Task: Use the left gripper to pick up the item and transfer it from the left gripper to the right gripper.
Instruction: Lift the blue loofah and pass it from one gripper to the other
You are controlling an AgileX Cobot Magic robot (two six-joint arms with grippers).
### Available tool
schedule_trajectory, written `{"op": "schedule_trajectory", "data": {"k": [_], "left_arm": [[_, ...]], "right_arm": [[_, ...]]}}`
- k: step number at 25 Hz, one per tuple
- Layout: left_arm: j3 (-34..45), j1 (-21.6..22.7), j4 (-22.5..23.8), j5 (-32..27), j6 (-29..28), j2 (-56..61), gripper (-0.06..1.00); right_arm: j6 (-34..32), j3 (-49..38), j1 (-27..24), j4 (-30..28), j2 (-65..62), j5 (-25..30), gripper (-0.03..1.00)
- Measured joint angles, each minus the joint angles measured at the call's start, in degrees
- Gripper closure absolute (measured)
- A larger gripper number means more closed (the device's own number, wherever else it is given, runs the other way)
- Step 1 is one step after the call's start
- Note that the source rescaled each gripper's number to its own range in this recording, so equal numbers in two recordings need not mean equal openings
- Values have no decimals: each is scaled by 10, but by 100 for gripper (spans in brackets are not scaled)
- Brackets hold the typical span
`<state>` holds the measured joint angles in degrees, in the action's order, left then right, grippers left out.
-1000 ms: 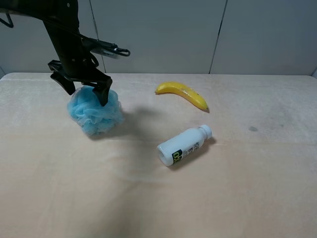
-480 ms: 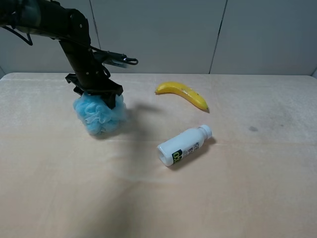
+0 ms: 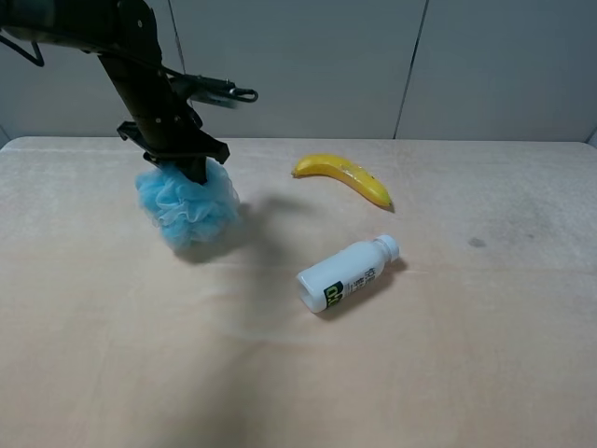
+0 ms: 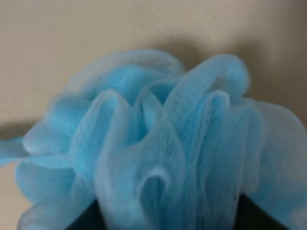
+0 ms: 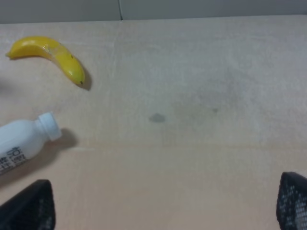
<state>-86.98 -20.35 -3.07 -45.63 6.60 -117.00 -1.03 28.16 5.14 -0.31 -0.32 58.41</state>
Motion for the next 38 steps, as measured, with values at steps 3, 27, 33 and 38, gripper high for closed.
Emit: {"op": "schedule_trajectory", "data": {"k": [3, 27, 33, 38], "left_arm": [[0, 0, 0, -14, 0, 45, 83], [0, -123, -263, 24, 47, 159, 89], [0, -192, -302, 56, 49, 136, 89], [0, -226, -344, 60, 56, 128, 90]], "right_arm": [[0, 0, 0, 0, 0, 0, -3], [84, 81, 0, 66, 149, -9, -3], [194, 84, 16, 171, 235, -65, -3], [272, 85, 61, 200, 272, -106, -3]]}}
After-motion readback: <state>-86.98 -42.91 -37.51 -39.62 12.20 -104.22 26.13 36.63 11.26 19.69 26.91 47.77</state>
